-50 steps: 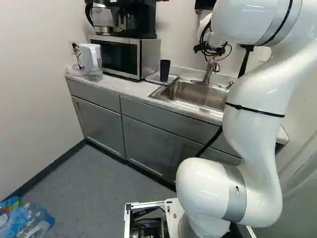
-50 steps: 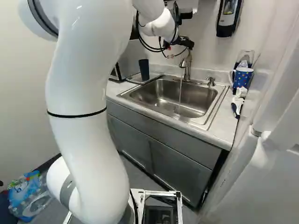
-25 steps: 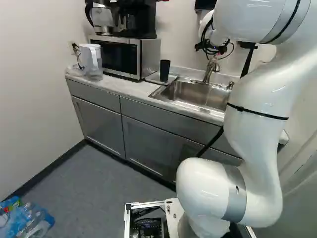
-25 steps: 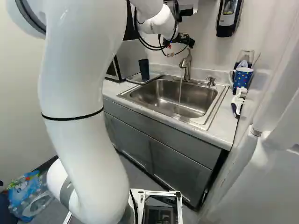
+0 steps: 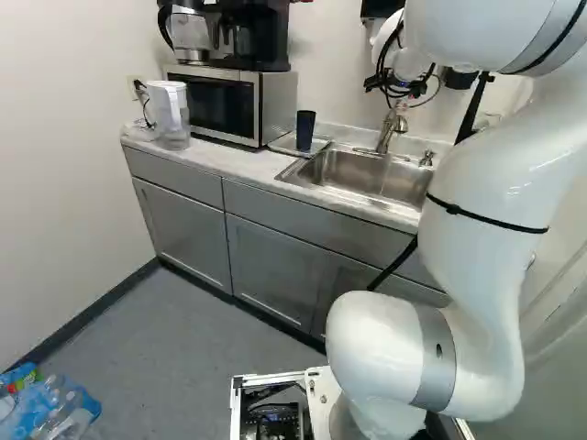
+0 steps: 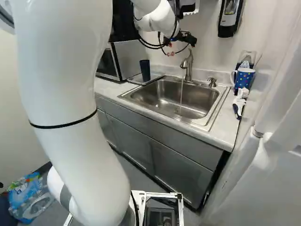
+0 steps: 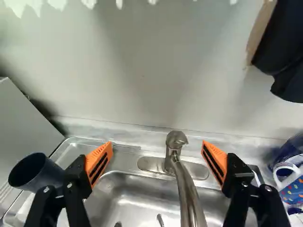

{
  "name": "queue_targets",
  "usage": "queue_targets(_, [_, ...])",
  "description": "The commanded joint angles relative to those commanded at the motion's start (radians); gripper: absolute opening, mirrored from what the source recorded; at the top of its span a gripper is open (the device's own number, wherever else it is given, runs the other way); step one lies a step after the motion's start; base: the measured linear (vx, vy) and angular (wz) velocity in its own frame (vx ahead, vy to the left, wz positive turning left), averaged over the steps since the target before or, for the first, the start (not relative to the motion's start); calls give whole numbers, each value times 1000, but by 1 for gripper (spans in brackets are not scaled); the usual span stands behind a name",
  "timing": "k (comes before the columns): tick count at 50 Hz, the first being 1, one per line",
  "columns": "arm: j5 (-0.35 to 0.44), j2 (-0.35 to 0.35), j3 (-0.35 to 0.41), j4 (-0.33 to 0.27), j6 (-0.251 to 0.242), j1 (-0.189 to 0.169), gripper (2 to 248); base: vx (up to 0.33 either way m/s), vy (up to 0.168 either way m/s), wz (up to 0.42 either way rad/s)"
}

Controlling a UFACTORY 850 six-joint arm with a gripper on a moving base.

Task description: Rinse the cup and place it in the tray

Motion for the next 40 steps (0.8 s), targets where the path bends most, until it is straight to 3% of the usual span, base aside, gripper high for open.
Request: queue_targets(40, [0, 120, 128, 0, 0, 5, 247, 0, 0, 0])
